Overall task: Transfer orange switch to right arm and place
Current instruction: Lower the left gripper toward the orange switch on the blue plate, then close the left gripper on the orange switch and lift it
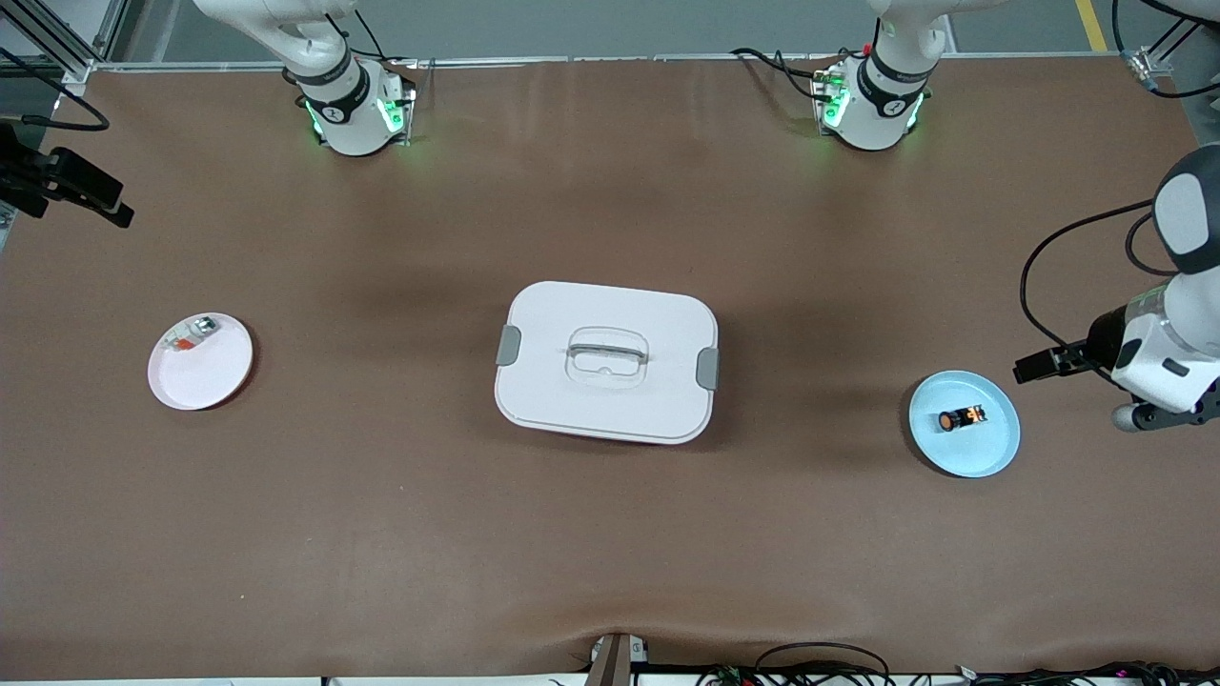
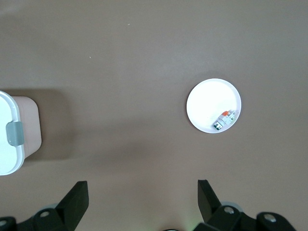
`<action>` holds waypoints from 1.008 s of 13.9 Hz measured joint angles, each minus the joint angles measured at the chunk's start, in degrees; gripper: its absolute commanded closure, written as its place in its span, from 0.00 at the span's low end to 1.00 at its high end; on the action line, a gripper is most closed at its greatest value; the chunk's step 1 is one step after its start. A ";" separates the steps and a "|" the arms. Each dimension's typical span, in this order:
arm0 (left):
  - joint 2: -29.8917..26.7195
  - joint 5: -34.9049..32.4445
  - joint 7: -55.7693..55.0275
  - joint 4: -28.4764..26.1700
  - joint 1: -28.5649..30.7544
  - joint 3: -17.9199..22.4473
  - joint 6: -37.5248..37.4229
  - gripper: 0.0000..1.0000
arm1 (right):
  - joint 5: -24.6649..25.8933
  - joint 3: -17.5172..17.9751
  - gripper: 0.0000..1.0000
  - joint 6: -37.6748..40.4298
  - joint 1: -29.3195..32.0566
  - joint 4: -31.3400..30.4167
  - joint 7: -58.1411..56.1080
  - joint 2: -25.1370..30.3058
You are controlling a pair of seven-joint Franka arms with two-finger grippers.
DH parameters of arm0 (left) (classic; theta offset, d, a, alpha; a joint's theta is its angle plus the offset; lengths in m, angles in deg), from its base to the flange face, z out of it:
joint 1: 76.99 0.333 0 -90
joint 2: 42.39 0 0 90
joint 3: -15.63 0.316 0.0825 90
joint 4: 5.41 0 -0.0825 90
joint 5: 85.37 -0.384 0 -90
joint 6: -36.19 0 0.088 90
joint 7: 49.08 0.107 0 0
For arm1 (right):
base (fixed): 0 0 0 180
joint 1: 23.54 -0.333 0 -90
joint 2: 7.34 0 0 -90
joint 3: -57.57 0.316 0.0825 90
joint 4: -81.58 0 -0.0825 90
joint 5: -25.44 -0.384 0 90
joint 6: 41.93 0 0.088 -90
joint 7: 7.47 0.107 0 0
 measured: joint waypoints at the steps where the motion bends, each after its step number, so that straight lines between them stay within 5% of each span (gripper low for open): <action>1: 1.15 0.00 -1.41 -0.01 0.04 0.00 1.25 0.00 | 0.00 0.04 0.00 -0.05 -0.01 0.00 0.08 0.00; 14: 11.58 0.00 -5.91 -1.21 1.07 0.00 11.16 0.00 | 0.05 0.20 0.00 -0.70 -0.42 0.02 0.10 0.00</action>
